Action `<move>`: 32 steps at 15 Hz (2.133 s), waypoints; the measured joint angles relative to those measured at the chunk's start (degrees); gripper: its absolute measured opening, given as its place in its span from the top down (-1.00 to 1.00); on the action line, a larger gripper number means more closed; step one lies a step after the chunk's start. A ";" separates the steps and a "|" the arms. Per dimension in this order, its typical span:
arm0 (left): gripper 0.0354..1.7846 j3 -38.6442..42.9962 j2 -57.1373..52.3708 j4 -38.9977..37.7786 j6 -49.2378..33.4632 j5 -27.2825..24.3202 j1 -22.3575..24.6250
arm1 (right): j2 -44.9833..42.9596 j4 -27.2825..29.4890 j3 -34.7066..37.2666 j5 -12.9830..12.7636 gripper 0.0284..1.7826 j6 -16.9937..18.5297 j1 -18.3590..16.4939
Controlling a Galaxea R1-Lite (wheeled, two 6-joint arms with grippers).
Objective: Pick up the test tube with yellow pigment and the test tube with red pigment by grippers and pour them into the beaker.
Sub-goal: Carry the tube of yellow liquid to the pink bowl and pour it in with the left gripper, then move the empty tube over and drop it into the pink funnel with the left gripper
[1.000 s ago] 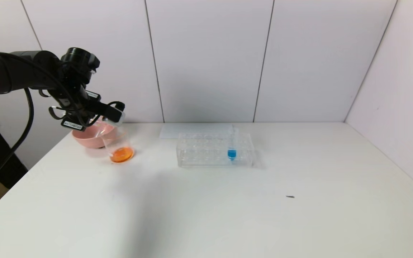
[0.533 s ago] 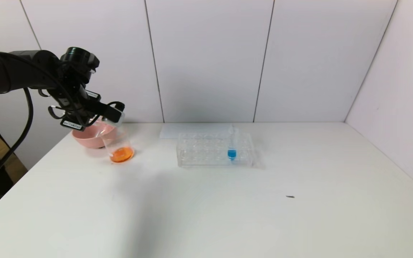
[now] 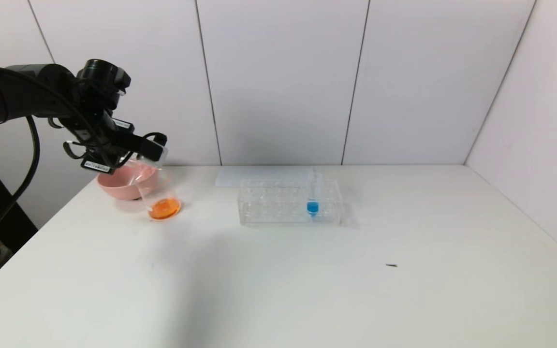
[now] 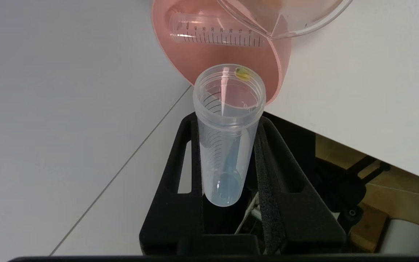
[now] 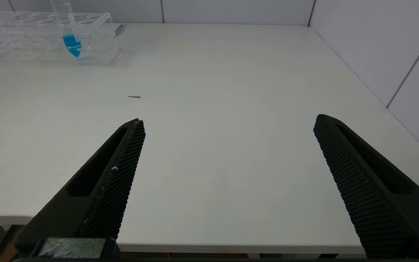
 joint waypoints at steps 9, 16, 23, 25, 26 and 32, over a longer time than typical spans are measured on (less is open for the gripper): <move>0.53 0.91 -2.60 1.61 -15.86 -13.26 3.00 | 0.00 0.00 0.00 -0.02 -0.91 0.00 0.00; 0.53 1.90 -4.47 2.54 -32.09 -22.15 4.40 | 0.00 0.00 0.00 -0.02 -0.91 0.00 0.00; 0.53 4.17 -7.41 1.63 -50.29 -28.36 4.86 | 0.00 0.00 0.00 0.00 -0.91 0.00 0.00; 0.53 4.61 -8.16 0.50 -56.70 -29.82 5.07 | 0.00 0.00 0.00 -0.02 -0.91 0.00 0.00; 0.53 5.60 -8.55 -1.16 -59.71 -29.89 5.23 | 0.00 0.00 0.00 -0.02 -0.91 0.00 0.00; 0.53 17.83 -11.58 -23.45 -71.62 -30.17 5.97 | 0.00 0.00 0.00 -0.02 -0.91 0.00 0.00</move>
